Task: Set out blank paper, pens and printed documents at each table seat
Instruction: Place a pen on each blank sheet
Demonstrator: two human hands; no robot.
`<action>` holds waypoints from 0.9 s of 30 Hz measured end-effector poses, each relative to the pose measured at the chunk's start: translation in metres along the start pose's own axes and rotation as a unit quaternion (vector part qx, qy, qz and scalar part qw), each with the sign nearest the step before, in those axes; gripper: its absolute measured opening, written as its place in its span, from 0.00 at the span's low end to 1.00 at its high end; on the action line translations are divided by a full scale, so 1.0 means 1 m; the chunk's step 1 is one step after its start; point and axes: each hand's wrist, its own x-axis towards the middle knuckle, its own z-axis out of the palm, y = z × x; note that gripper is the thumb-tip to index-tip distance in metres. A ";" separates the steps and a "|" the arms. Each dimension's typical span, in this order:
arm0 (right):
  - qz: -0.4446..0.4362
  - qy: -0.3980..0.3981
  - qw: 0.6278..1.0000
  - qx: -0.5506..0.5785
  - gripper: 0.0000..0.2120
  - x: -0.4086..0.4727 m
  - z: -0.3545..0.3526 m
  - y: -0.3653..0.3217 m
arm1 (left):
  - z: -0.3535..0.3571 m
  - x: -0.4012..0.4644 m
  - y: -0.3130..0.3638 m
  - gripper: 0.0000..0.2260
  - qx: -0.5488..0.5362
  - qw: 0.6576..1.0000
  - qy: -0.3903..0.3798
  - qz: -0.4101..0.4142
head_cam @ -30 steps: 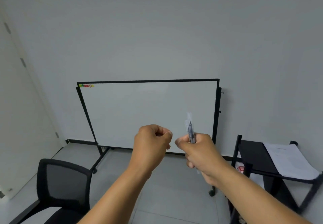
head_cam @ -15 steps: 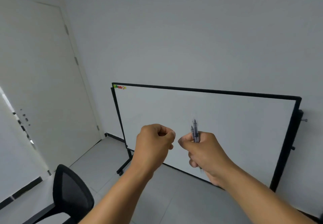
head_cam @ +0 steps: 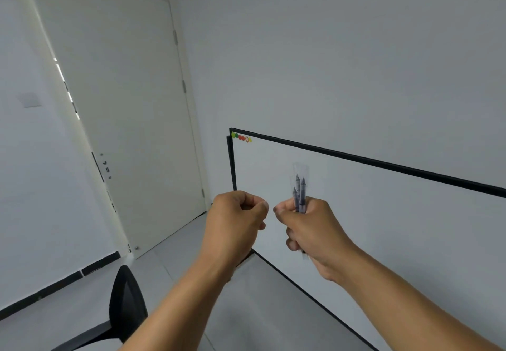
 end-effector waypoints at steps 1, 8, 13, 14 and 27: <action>0.000 -0.003 1.000 -0.002 0.11 0.017 0.004 0.000 | -0.001 0.016 -0.004 0.08 0.001 1.000 0.007 -0.003; 0.001 -0.026 1.000 -0.007 0.08 0.151 0.042 -0.016 | -0.008 0.155 -0.025 0.10 -0.013 0.999 0.032 -0.009; 0.007 -0.061 0.998 0.005 0.08 0.227 0.077 -0.020 | -0.024 0.220 -0.045 0.09 0.011 0.998 0.056 -0.024; 0.006 -0.067 0.998 0.007 0.08 0.244 0.085 -0.021 | -0.028 0.234 -0.050 0.09 0.016 0.997 0.066 -0.031; -0.030 -0.245 0.968 0.052 0.08 0.503 0.240 -0.033 | -0.094 0.453 -0.130 0.07 0.046 0.964 0.249 -0.082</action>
